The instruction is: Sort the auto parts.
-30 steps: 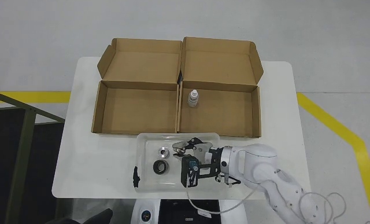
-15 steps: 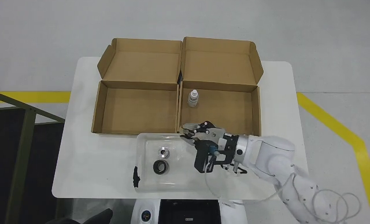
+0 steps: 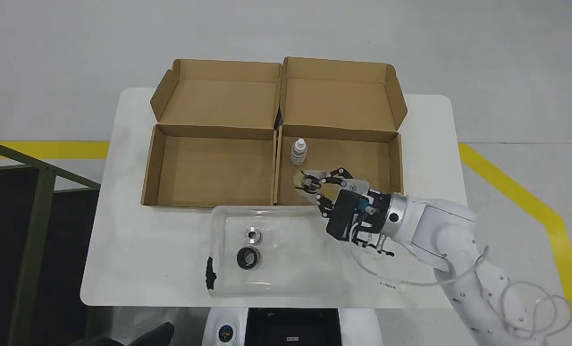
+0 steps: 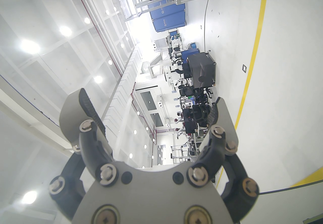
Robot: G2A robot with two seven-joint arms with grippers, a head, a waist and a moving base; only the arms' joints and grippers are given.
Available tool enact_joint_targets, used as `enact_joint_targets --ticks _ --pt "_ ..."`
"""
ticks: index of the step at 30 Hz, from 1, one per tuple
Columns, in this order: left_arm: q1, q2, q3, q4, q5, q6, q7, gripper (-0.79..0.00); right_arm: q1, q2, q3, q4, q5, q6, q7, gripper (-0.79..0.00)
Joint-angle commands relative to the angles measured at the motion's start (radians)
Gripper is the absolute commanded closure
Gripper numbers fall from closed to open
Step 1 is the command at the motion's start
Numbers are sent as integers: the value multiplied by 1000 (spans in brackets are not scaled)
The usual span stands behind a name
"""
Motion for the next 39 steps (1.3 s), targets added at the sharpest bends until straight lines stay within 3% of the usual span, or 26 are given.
enact_joint_targets --ticks 1,12,39 --pt "0 0 0 0 0 0 0 -785 10 0 4 25 10 -8 8 0" --pt "0 0 0 0 0 0 0 -785 84 -7 -29 150 55 -19 106 0" --pt "0 0 0 0 0 0 0 -785 386 -53 -215 501 76 -100 377 0"
